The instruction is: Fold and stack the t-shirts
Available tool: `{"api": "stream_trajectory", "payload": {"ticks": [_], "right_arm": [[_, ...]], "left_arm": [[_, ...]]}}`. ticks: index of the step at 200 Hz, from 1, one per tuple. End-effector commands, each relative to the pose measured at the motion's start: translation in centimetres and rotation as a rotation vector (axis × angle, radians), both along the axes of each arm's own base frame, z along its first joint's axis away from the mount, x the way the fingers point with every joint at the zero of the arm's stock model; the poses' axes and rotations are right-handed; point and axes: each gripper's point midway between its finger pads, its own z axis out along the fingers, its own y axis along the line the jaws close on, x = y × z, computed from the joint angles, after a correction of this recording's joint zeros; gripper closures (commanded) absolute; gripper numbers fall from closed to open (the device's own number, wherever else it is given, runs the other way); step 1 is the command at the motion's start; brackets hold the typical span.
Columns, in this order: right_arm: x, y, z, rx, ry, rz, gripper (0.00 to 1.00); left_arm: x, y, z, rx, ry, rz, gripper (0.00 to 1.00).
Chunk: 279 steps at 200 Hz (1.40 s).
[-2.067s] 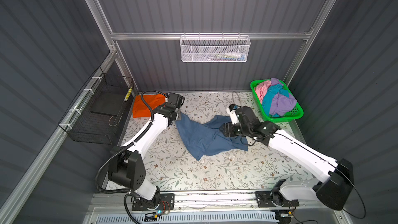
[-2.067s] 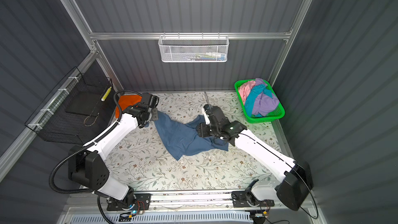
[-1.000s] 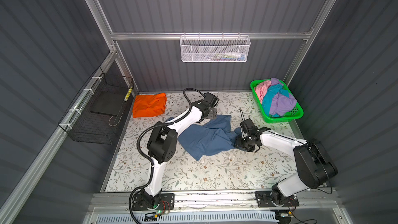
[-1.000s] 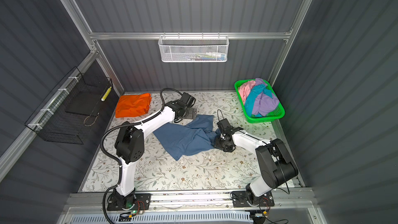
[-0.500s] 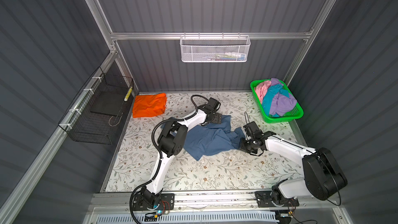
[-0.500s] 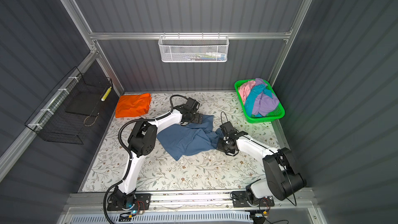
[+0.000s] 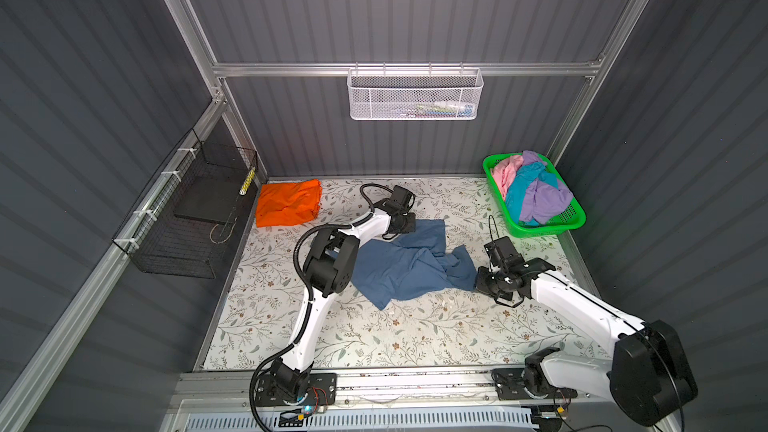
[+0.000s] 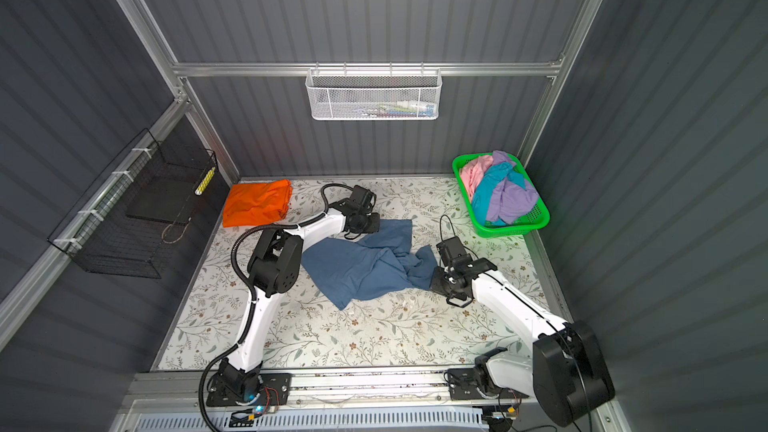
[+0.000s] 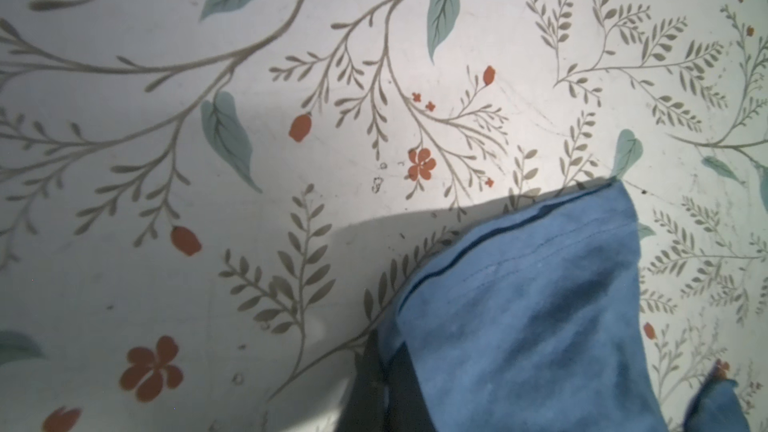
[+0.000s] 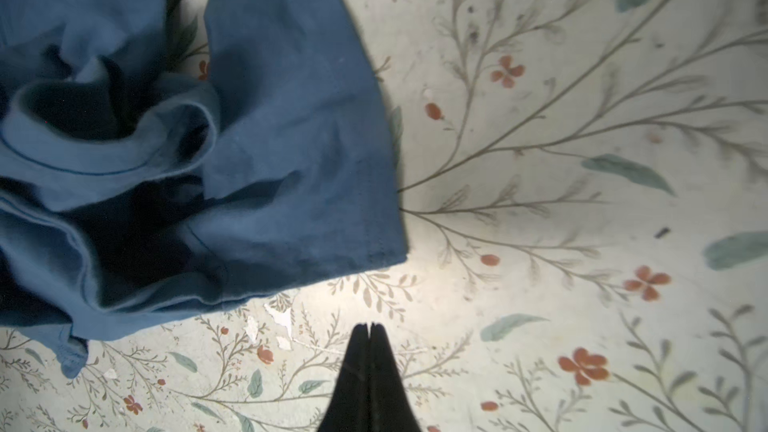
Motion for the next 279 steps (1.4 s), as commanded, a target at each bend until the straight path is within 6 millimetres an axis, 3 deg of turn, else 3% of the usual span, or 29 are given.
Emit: {"api": "stream_trajectory", "payload": {"ticks": [1,22,43,63,89,96,121,150,171,201,231,262,271,279], "right_arm": [[-1.3,-2.5,0.9,-0.088,0.013,-0.018,1.00],[-2.0,-3.6,2.1,-0.120,-0.002,-0.028,1.00],[-3.0,-4.2,2.2,-0.133,0.018,-0.041,1.00],[-3.4,-3.9,1.7,-0.105,0.024,-0.055,1.00],[-2.6,-1.7,0.9,-0.033,0.037,-0.019,1.00],[-1.9,-0.8,0.8,-0.024,0.031,0.010,0.96],[1.6,4.0,1.0,0.039,-0.004,0.118,0.58],[7.4,11.4,3.5,0.095,-0.101,0.271,0.44],[11.2,16.3,4.8,0.155,-0.165,0.349,0.43],[15.5,20.3,5.1,0.212,-0.197,0.397,0.42],[18.6,23.9,4.8,0.284,-0.230,0.449,0.39],[20.0,27.9,3.7,0.396,-0.205,0.503,0.38],[20.4,28.7,3.4,0.411,-0.198,0.507,0.42],[20.6,29.2,3.2,0.420,-0.189,0.508,0.58]], "left_arm": [[2.4,3.3,4.0,-0.034,-0.042,0.073,1.00],[3.8,7.4,7.6,-0.021,-0.110,0.148,1.00],[3.9,10.7,9.9,0.021,-0.157,0.197,1.00],[3.0,13.2,10.6,0.073,-0.172,0.229,1.00],[1.3,16.2,10.9,0.152,-0.180,0.281,1.00],[0.8,16.6,10.9,0.163,-0.178,0.286,1.00],[-0.4,17.1,10.5,0.160,-0.168,0.291,1.00],[-1.1,16.8,10.6,0.130,-0.151,0.293,1.00],[-1.1,16.8,10.8,0.126,-0.152,0.291,1.00],[-1.0,16.7,10.7,0.137,-0.143,0.283,1.00],[-0.6,16.6,10.9,0.138,-0.147,0.283,1.00],[0.0,16.4,11.6,0.135,-0.158,0.278,1.00],[0.2,16.2,11.8,0.132,-0.161,0.275,1.00],[0.4,16.2,12.1,0.131,-0.166,0.275,1.00]]}}
